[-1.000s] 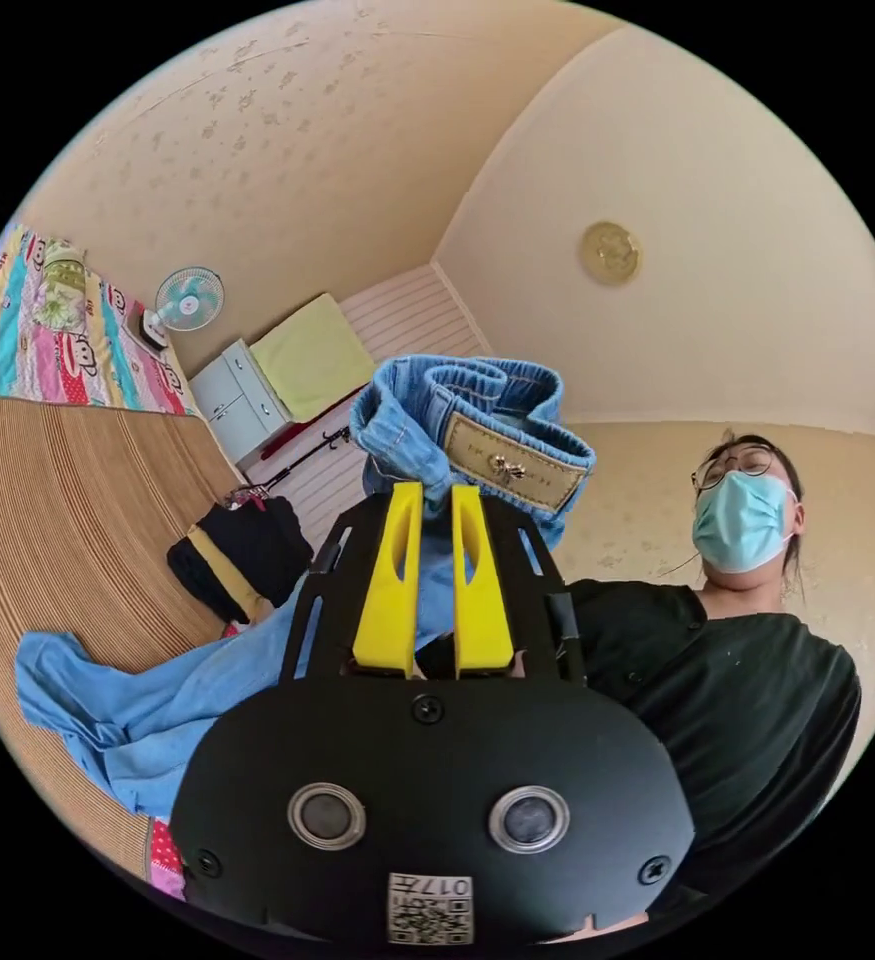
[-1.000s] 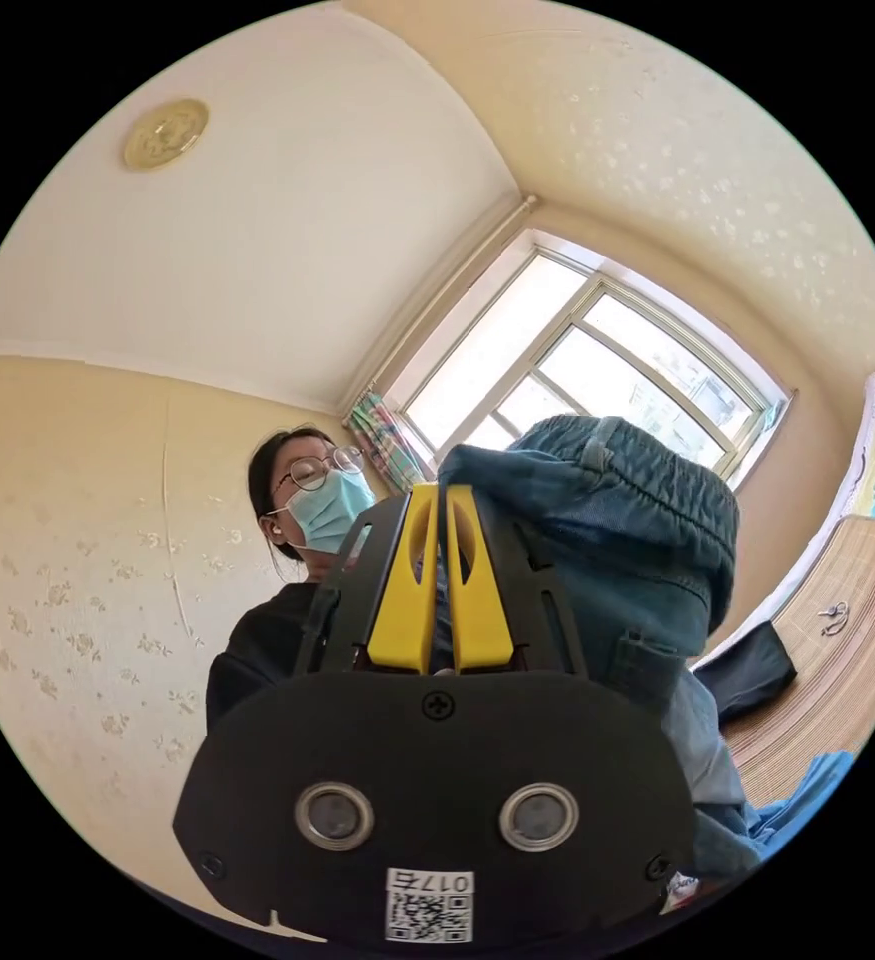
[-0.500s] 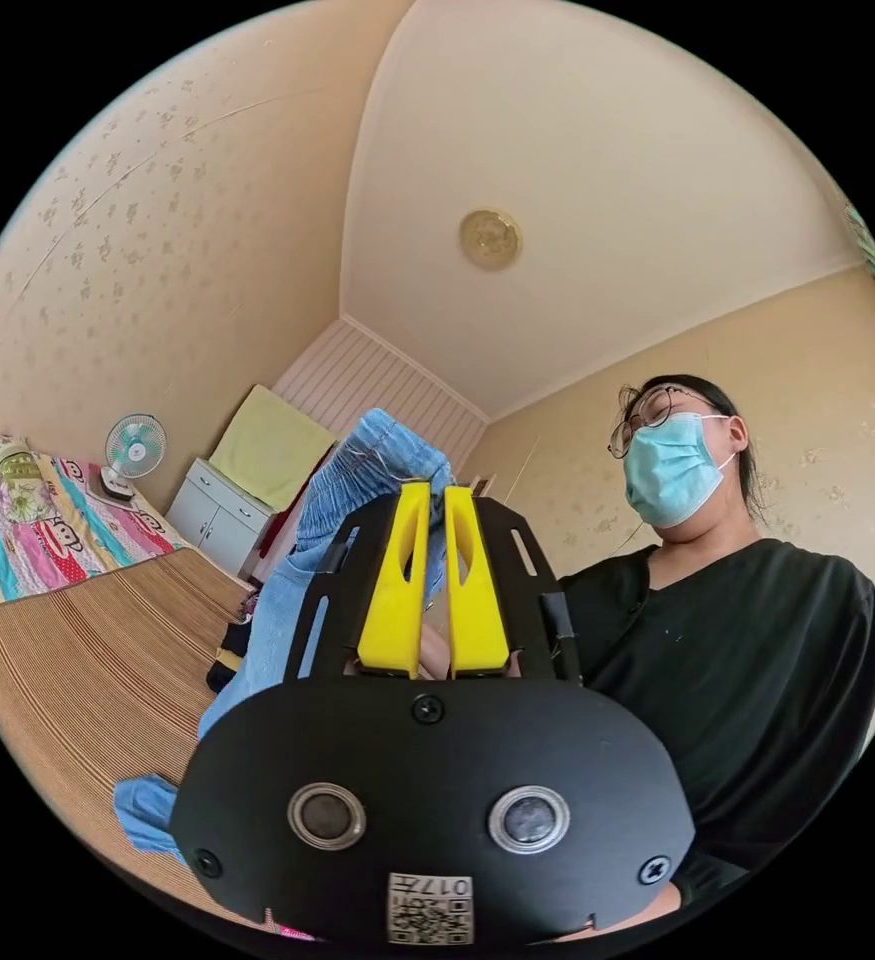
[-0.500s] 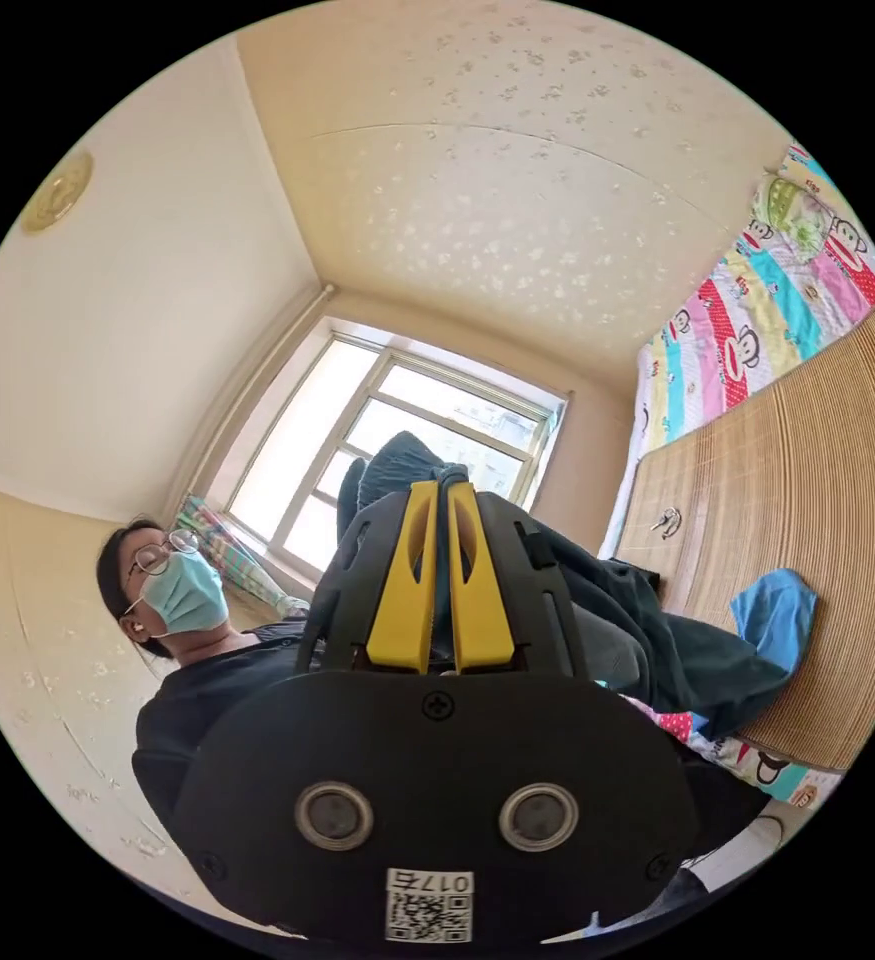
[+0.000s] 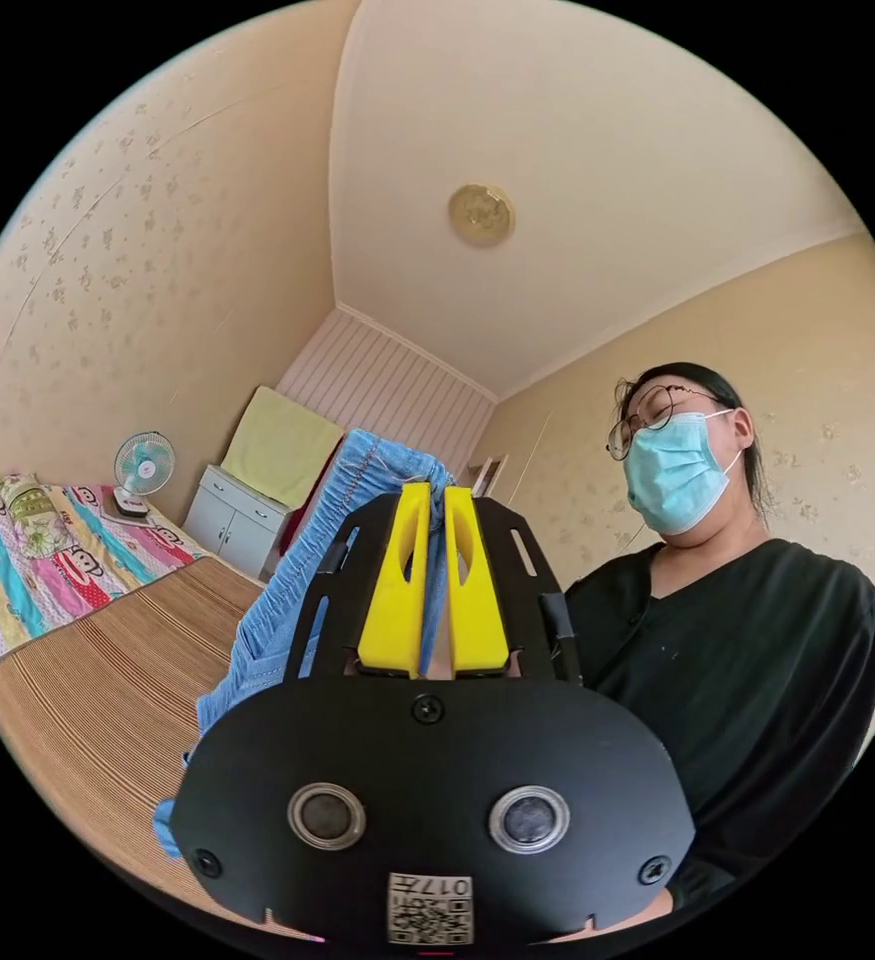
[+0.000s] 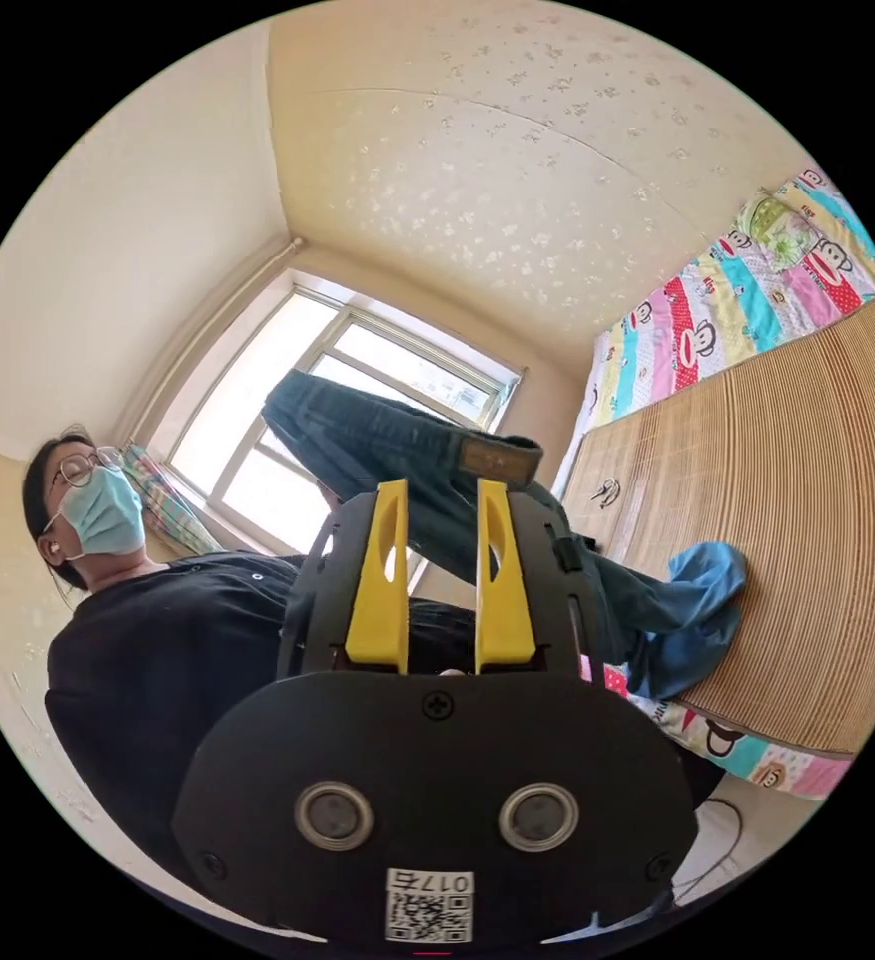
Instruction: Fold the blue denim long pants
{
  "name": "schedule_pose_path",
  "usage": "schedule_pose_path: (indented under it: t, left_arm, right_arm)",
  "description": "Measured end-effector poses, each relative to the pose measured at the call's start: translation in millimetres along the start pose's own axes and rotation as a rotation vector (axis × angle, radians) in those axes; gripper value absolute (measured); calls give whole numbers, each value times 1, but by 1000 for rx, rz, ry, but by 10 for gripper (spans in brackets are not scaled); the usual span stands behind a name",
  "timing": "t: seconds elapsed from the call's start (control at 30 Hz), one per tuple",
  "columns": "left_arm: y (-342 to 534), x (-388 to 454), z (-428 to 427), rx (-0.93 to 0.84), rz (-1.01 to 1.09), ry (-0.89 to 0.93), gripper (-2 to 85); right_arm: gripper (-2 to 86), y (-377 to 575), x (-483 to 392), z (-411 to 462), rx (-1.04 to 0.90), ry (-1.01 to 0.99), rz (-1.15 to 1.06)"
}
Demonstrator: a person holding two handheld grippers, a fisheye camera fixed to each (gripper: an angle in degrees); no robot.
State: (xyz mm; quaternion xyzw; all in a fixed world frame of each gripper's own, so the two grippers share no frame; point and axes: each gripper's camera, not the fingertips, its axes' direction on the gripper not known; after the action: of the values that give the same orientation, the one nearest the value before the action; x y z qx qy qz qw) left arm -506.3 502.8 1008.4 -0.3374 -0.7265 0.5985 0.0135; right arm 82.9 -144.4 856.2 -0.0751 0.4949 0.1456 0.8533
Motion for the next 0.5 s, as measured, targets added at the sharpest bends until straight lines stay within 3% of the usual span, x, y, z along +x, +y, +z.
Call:
schedule_pose_path:
  t: [0.13, 0.33, 0.4, 0.5]
  left_arm:
    - [-14, 20, -2, 44, 25, 83, 13]
    - [-35, 51, 4, 47, 48, 123, 16]
    - [-41, 62, 3, 38, 54, 90, 17]
    - [-51, 85, -7, 35, 83, 20, 15]
  right_arm:
    - [157, 9, 1, 31, -45, 41, -15]
    - [188, -6, -1, 60, 107, -176, -31]
    - [161, -15, -18, 63, 108, -341, -86]
    - [91, -25, -61, 54, 41, -363, -201]
